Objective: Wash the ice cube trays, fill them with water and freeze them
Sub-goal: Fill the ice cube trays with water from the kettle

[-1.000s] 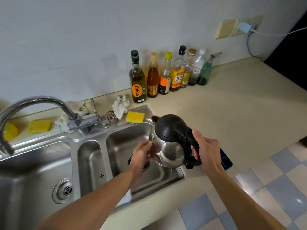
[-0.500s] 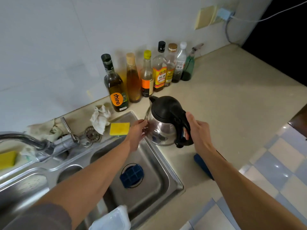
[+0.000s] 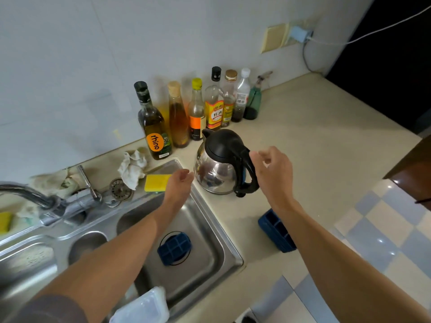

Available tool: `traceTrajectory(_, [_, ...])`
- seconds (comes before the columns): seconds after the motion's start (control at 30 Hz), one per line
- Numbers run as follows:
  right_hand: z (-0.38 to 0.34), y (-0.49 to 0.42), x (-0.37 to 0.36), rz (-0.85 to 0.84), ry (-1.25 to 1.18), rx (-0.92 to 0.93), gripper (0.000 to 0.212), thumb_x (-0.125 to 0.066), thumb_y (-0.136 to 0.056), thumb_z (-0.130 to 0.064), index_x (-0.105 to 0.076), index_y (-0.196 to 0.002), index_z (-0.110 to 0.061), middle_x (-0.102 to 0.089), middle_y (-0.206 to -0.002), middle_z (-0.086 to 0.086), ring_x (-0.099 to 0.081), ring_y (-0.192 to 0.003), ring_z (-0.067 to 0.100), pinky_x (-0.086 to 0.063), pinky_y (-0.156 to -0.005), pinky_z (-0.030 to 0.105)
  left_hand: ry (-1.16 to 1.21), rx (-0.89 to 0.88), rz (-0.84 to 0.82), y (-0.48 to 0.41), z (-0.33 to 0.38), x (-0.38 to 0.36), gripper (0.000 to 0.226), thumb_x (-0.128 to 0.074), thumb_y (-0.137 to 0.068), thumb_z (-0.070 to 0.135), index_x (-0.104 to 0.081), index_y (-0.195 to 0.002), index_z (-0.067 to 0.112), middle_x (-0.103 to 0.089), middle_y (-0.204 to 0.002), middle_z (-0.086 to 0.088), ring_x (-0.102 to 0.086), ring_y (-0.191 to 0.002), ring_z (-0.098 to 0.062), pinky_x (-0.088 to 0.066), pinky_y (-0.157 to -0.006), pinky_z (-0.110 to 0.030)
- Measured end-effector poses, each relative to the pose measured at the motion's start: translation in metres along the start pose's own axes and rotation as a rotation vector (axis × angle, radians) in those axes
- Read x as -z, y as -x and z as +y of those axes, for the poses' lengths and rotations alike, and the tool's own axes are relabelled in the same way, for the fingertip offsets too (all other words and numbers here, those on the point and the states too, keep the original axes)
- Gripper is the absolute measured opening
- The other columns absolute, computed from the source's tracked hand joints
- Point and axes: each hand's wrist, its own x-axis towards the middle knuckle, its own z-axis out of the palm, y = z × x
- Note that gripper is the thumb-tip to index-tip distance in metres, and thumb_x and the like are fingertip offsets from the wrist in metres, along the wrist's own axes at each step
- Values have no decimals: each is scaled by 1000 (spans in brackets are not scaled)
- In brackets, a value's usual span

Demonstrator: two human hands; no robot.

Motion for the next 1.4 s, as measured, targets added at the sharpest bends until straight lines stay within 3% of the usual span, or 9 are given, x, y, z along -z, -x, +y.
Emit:
traceTrajectory(0.07, [-5, 12, 3, -21, 36, 153, 22, -57, -98, -42, -64, -94, -21, -64, -90, -9, -57, -90, 14, -45, -76, 29, 2, -10, 8, 24, -13, 13, 11, -57, -101, 27, -66, -103, 22, -70, -92, 1, -64, -86, -20, -50, -71, -30])
traceTrajectory(0.27, [-24, 67, -13, -436, -58, 385, 14, -65, -97, -25, -67, -90, -14, -64, -79, -4, -60, -75, 11, -47, -69, 26, -217, 51, 157, 107, -46, 59, 18, -55, -97, 27, -65, -82, 25, -69, -81, 6, -63, -77, -15, -49, -70, -31])
traceTrajectory(0.6, [-2, 190, -90, -1105, 194, 339, 26, -61, -97, -32, -68, -95, -7, -72, -89, 8, -67, -84, 25, -56, -82, 42, -392, 391, 360, 250, -132, 115, 22, -60, -98, 28, -69, -107, 10, -71, -99, -8, -66, -92, -28, -55, -82, -36])
traceTrajectory(0.7, [11, 214, -106, -1215, 296, 354, 35, -61, -98, -36, -63, -81, -5, -64, -70, 12, -59, -63, 21, -46, -62, 34, -413, 457, 348, 274, -147, 114, 29, -59, -98, 30, -65, -114, 6, -67, -100, -12, -64, -92, -29, -53, -81, -33])
traceTrajectory(0.8, [22, 233, -119, -1283, 351, 363, 39, -64, -96, -37, -48, -65, -18, -43, -53, -1, -41, -48, 14, -30, -50, 31, -432, 508, 341, 288, -157, 109, 31, -56, -98, 32, -65, -111, 5, -69, -106, -17, -63, -92, -31, -45, -75, -32])
traceTrajectory(0.97, [28, 253, -133, -1345, 341, 346, 36, -67, -95, -38, -57, -66, -19, -53, -56, -6, -50, -48, 10, -35, -50, 26, -369, 482, 384, 298, -160, 103, 26, -56, -97, 25, -69, -91, 3, -69, -88, -16, -62, -82, -32, -44, -68, -34])
traceTrajectory(1.07, [24, 256, -131, -1335, 349, 376, 40, -67, -96, -41, -55, -63, -21, -49, -51, -7, -43, -36, 0, -32, -43, 19, -348, 458, 402, 299, -158, 103, 22, -57, -98, 24, -72, -104, 9, -72, -93, -9, -63, -83, -26, -46, -69, -34])
traceTrajectory(1.23, [14, 248, -125, -1278, 320, 332, 36, -62, -98, -38, -59, -73, -14, -56, -61, -2, -53, -54, 14, -40, -55, 28, -309, 398, 488, 288, -145, 110, 8, -59, -95, 13, -62, -102, 11, -67, -86, -12, -63, -81, -32, -53, -73, -42])
traceTrajectory(1.4, [8, 208, -124, -1152, 130, 40, 28, -61, -99, -34, -67, -89, -8, -73, -78, 9, -64, -58, 13, -57, -59, 31, -270, 363, 369, 243, -129, 112, 27, -62, -93, 11, -67, -119, 14, -66, -85, -1, -57, -74, -17, -41, -54, -15])
